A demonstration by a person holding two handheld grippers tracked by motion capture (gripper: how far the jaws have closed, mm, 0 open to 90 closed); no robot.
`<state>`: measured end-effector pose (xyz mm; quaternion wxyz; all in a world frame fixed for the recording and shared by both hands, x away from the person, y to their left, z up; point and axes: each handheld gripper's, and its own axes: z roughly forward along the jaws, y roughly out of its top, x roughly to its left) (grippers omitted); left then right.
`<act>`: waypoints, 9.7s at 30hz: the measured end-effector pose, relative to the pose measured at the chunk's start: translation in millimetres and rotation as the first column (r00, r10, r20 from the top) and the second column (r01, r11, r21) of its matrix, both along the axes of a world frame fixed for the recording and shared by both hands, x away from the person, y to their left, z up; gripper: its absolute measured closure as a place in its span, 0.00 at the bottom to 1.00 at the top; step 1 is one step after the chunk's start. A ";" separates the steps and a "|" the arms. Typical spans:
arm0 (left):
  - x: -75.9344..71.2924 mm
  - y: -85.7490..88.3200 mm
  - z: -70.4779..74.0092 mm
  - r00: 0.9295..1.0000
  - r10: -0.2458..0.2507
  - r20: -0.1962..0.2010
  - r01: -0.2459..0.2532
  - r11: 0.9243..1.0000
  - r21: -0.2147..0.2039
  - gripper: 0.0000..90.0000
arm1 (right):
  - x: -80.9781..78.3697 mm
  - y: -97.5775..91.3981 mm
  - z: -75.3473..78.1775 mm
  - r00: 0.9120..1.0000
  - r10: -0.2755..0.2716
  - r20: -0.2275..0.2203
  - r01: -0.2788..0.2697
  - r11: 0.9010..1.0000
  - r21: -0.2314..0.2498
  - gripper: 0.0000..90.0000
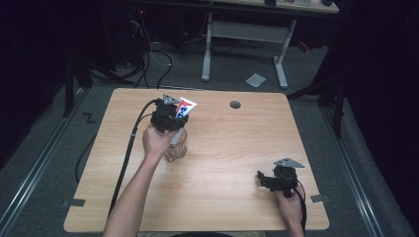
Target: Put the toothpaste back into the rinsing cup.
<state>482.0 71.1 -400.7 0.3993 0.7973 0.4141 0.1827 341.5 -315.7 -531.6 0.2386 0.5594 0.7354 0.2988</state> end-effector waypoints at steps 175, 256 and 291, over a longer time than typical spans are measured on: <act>-47.3 45.8 -38.7 0.999 0.024 -0.025 -0.025 0.999 -0.044 0.19 | 0.0 0.0 0.0 1.000 0.000 0.000 0.000 1.000 0.000 0.18; -86.9 142.4 -26.8 0.983 0.183 0.017 -0.179 0.977 -0.116 0.22 | 0.5 0.0 -0.1 1.000 0.000 0.003 0.000 1.000 -0.001 0.18; -110.3 154.2 -70.3 0.974 0.223 -0.033 -0.226 0.965 -0.130 0.23 | 0.2 0.2 0.0 1.000 -0.002 0.000 0.002 1.000 0.001 0.18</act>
